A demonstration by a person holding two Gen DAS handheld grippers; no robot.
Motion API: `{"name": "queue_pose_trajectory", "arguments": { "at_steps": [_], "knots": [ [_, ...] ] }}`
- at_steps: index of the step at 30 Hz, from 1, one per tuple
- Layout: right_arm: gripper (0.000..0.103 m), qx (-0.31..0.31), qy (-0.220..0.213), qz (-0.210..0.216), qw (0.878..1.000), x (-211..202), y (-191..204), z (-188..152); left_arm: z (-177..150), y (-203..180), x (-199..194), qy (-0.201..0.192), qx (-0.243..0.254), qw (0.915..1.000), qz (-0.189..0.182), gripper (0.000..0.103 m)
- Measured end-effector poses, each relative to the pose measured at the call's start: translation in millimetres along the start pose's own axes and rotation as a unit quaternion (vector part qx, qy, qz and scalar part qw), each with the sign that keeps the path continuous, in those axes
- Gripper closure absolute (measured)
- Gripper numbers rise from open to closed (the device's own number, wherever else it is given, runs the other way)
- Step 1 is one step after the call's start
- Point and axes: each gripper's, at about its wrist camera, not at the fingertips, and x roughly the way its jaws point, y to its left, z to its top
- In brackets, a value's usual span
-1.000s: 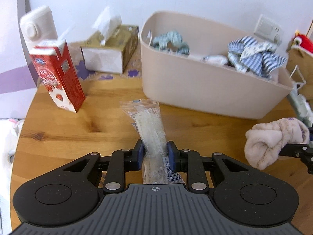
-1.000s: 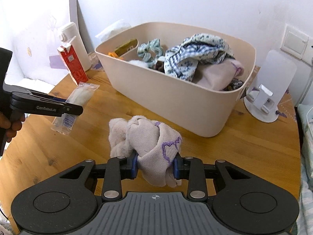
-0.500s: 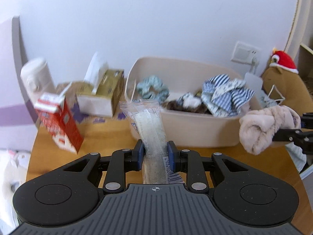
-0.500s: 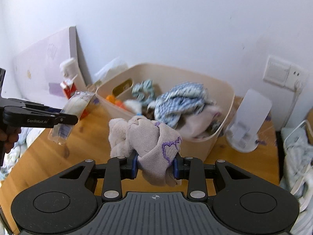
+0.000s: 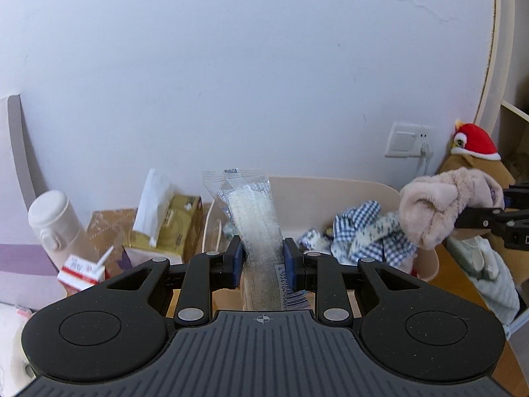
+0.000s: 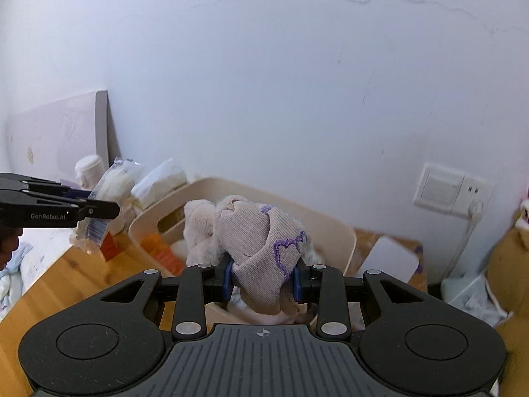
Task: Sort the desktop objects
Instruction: 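Carry the pack and pink sock into the beige basket and open both tools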
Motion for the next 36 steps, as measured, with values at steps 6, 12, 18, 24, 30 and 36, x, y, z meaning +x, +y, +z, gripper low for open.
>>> {"name": "queue_pose_trajectory", "arguments": {
  "at_steps": [6, 12, 18, 24, 30, 36],
  "knots": [
    [0.072, -0.009, -0.009, -0.009, 1.0, 14.3, -3.9, 15.9, 10.8, -2.2, 18.9, 0.01, -0.015, 0.9997, 0.015, 0.078],
    [0.072, -0.033, -0.005, -0.015, 0.999, 38.5, 5.9, 24.4, 14.8, -12.0, 35.9, -0.001, -0.004, 0.9996, 0.029, 0.078],
    [0.072, -0.049, 0.008, -0.007, 0.999, 64.6, 22.6, 28.3, 16.6, -17.5, 57.4, 0.015, -0.003, 0.9991, 0.04, 0.078],
    [0.072, -0.038, 0.047, -0.008, 0.998, 96.0, 25.0, 21.0, 8.4, -16.5, 73.7, 0.046, -0.02, 0.9977, 0.045, 0.078],
    [0.072, -0.042, 0.069, -0.003, 0.997, 114.2, 27.8, 15.1, 6.8, -18.5, 82.1, 0.069, -0.035, 0.9963, 0.039, 0.078],
    [0.07, -0.038, 0.076, -0.005, 0.996, 121.8, 30.4, 14.7, 0.3, -26.1, 98.6, 0.11, -0.051, 0.9923, 0.023, 0.077]
  ]
}}
